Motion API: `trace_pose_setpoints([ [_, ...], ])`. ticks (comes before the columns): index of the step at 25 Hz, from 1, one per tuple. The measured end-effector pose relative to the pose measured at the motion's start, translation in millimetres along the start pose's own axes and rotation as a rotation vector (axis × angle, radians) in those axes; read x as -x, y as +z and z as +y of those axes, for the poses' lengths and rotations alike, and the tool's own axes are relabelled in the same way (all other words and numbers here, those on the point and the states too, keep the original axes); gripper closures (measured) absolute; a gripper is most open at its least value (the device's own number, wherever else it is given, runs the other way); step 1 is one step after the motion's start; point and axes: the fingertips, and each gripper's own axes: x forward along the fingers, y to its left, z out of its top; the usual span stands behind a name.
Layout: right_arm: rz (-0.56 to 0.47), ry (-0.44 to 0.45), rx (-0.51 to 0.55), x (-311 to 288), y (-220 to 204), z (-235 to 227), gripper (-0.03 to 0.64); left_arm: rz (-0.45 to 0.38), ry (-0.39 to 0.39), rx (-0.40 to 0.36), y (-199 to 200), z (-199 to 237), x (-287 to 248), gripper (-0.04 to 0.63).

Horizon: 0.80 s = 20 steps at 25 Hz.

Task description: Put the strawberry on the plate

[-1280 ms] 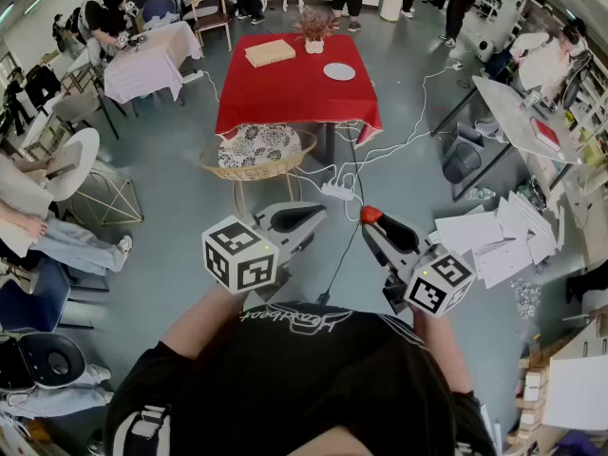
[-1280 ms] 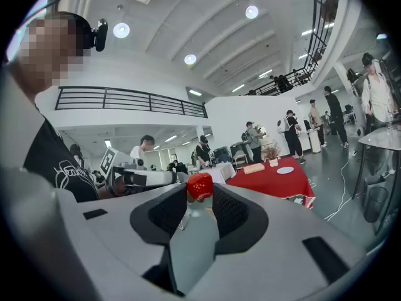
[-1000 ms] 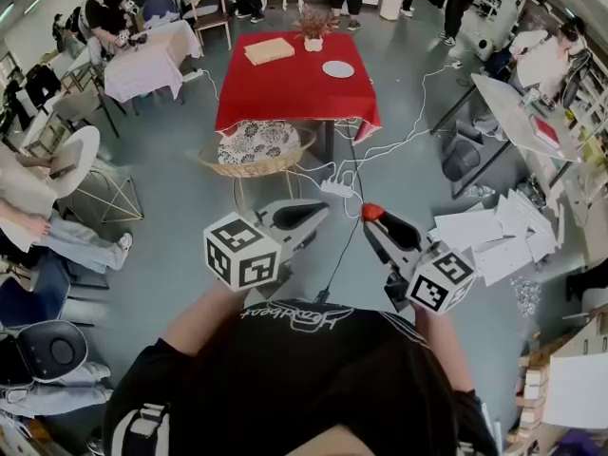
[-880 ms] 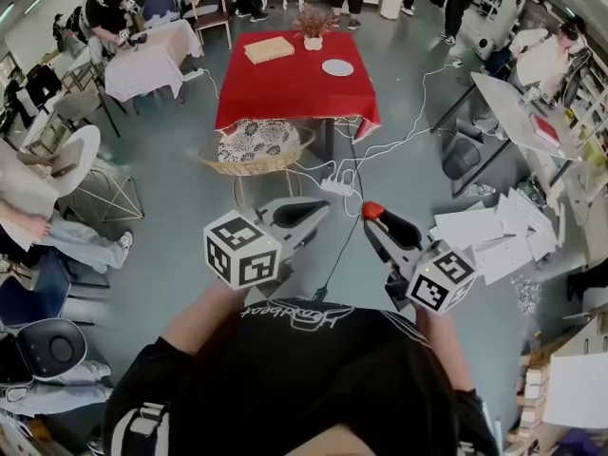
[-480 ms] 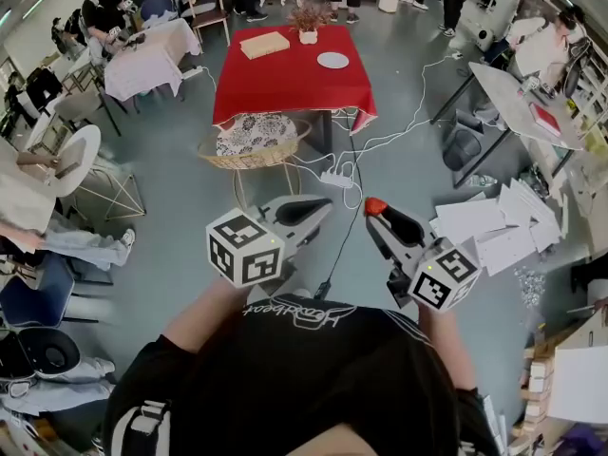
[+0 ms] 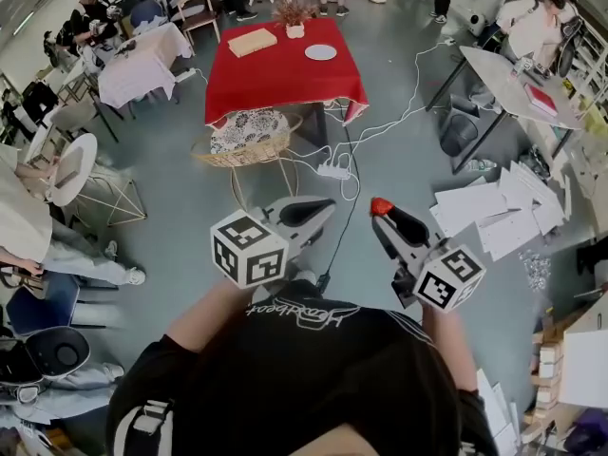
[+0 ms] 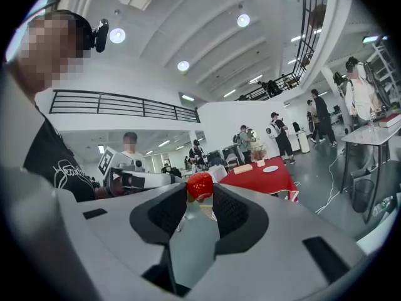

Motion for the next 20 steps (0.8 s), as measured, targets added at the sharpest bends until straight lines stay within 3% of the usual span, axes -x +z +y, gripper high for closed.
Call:
trace_pose_setpoints([
  [10,-0.004,-0.028,-0.035,-23,-5,-45,0.491,0.007,-0.007,0.034,-7,43,-26,0.589],
  [20,0.021,-0.064,-0.082,-116,-2,-151,0.491,0.027,-0.006,0.085,11,171,-92,0.589],
])
